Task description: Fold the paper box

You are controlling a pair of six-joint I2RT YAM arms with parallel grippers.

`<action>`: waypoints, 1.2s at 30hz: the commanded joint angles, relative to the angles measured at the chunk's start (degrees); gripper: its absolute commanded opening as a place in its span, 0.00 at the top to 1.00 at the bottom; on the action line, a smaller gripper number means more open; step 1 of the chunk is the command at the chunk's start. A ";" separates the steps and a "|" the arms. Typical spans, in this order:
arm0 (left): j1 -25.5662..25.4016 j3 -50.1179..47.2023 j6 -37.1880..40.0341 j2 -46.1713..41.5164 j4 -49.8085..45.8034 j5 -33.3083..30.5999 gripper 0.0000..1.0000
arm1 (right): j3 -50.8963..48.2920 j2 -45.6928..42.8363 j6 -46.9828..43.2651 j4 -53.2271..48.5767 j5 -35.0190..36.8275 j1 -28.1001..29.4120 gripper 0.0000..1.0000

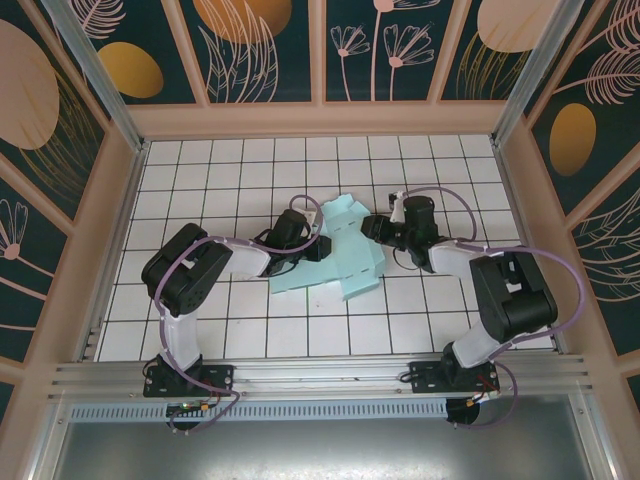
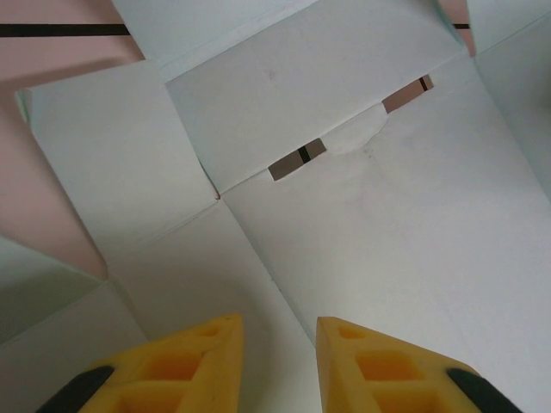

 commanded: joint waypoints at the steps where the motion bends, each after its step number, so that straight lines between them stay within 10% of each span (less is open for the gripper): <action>1: -0.31 -2.10 0.26 2.55 -9.98 0.21 0.71 | -2.63 -1.54 0.29 1.71 -0.44 0.34 0.65; 20: -0.32 -2.14 -0.18 2.88 -9.78 0.21 0.70 | -6.85 -7.18 -0.16 -1.24 3.82 0.31 0.73; 25: -0.24 -1.87 -0.18 2.92 -9.51 0.87 0.70 | -7.57 -7.33 0.41 -0.42 3.12 0.33 1.00; 29: -0.28 -2.09 -0.25 1.81 -9.49 0.43 0.68 | -7.20 -6.83 -0.11 -0.48 2.78 0.35 1.00; 36: -0.17 -3.28 -3.54 -5.11 -3.76 2.47 0.32 | -5.93 -7.93 -4.34 -2.46 3.38 0.51 1.00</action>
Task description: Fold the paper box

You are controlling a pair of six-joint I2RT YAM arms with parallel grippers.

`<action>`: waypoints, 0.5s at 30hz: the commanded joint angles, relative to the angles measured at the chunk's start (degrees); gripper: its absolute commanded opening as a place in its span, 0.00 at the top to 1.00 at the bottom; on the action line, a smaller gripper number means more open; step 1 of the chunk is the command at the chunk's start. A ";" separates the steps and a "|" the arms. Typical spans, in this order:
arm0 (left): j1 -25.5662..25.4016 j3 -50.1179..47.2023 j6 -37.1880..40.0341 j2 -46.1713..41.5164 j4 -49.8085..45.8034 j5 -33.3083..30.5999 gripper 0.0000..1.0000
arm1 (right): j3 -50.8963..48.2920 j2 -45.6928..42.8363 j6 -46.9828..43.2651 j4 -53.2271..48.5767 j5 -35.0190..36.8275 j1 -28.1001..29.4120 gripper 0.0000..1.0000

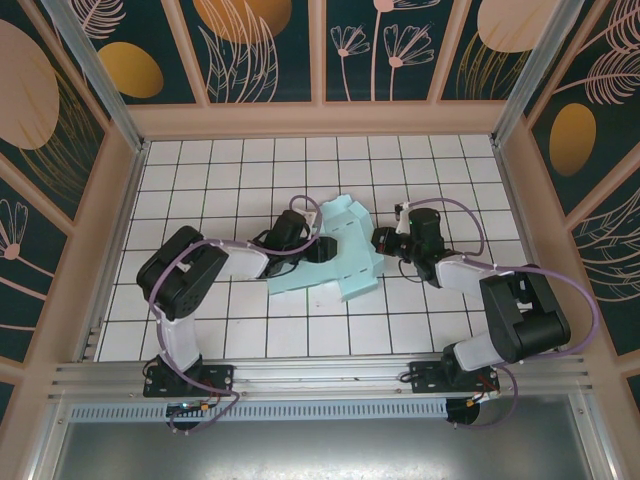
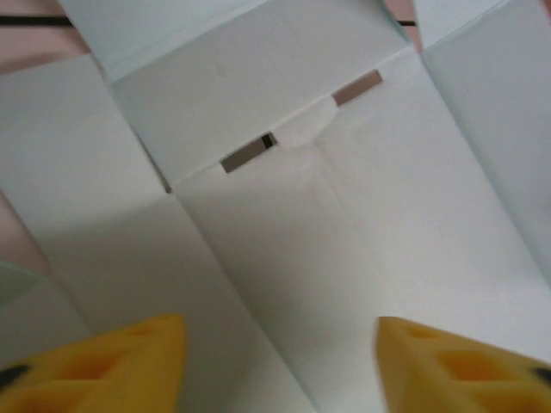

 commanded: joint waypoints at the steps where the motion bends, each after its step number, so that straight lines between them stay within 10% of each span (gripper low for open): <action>1: 0.05 -1.09 -2.33 -3.16 -3.17 0.56 0.27 | 1.08 -1.56 -3.78 -2.17 0.93 0.18 1.00; 4: 0.17 2.46 -2.00 -4.64 -3.54 -2.20 0.03 | 2.00 -2.00 -6.59 -4.56 3.43 0.42 1.00; 15: 0.75 25.93 -3.57 4.95 -9.22 -0.73 0.02 | 8.38 -5.30 -17.14 -17.88 17.39 2.54 1.00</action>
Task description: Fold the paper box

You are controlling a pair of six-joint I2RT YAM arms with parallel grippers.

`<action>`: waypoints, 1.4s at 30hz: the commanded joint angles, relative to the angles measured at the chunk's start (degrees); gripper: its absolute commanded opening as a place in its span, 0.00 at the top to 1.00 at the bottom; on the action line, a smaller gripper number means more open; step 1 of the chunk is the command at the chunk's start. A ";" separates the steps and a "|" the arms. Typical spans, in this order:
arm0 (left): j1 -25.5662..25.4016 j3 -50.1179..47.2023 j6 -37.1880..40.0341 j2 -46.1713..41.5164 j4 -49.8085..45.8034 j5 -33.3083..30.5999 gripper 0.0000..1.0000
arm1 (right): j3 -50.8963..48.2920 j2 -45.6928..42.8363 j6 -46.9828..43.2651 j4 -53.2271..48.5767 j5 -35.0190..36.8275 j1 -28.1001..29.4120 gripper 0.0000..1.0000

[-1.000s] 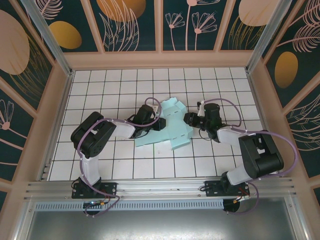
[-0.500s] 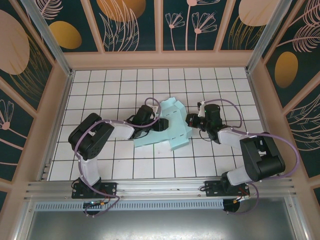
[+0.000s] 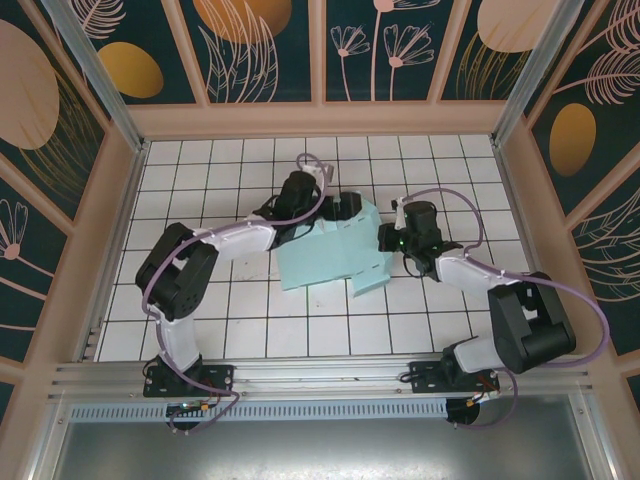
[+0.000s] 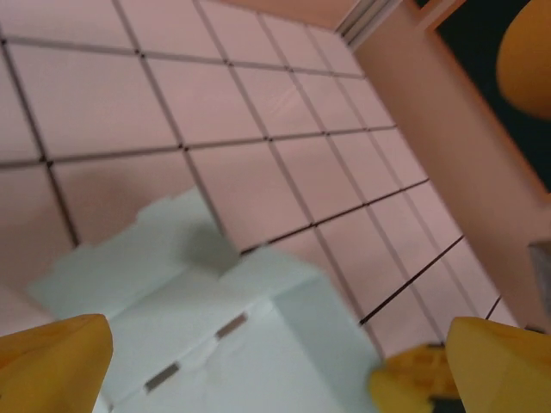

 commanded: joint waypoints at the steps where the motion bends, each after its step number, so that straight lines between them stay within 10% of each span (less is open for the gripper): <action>1: 0.62 5.68 -1.26 4.61 -4.60 1.63 0.05 | 2.54 -1.79 -3.79 -4.26 2.92 0.37 1.00; 17: 0.59 26.53 3.11 21.31 -13.68 15.55 0.10 | 2.73 -0.46 -2.89 -1.23 -5.11 0.72 1.00; 42: -0.28 16.19 -8.17 17.34 0.61 24.34 0.18 | 4.91 4.02 -2.68 2.25 -10.01 0.78 1.00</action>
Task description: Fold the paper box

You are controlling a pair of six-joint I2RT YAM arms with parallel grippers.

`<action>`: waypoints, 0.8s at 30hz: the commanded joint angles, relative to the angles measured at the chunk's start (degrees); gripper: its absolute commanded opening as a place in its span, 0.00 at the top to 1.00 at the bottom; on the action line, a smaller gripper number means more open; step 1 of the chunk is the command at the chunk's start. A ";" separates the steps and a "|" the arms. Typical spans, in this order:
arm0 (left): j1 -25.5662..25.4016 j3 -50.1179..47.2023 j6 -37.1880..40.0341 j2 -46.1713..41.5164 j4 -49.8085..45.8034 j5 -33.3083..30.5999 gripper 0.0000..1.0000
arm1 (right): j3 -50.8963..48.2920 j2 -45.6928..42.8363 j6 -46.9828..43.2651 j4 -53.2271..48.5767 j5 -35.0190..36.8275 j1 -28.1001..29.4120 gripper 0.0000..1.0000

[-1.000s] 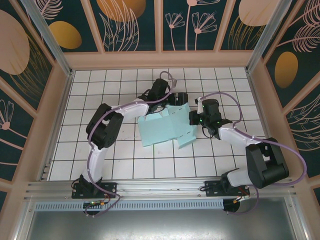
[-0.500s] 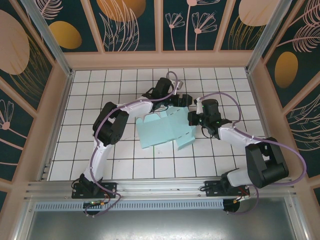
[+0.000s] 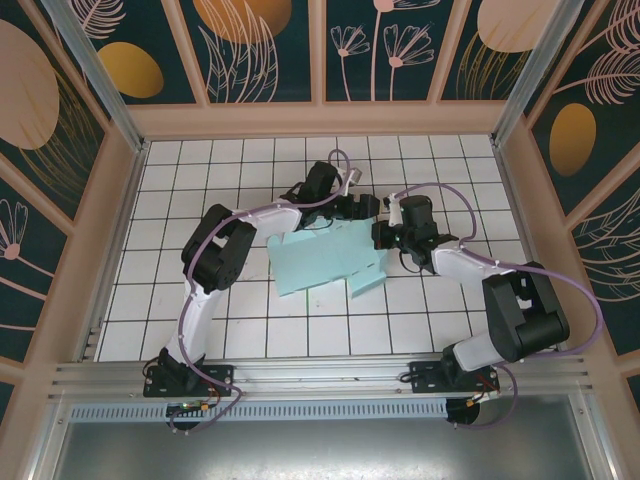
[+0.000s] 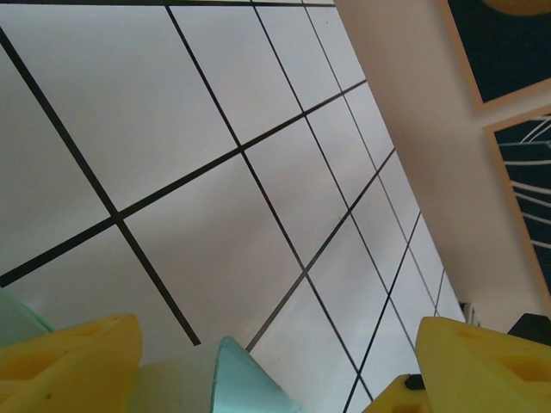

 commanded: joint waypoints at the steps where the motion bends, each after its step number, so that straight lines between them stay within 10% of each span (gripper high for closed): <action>1: -0.89 -1.61 -4.48 -1.53 6.93 0.95 0.18 | 1.65 -0.37 -0.99 3.10 -4.49 0.48 1.00; 24: -0.05 -7.65 -4.21 -8.82 6.52 -7.62 0.18 | -3.54 -2.27 -2.83 9.22 -6.28 -0.97 1.00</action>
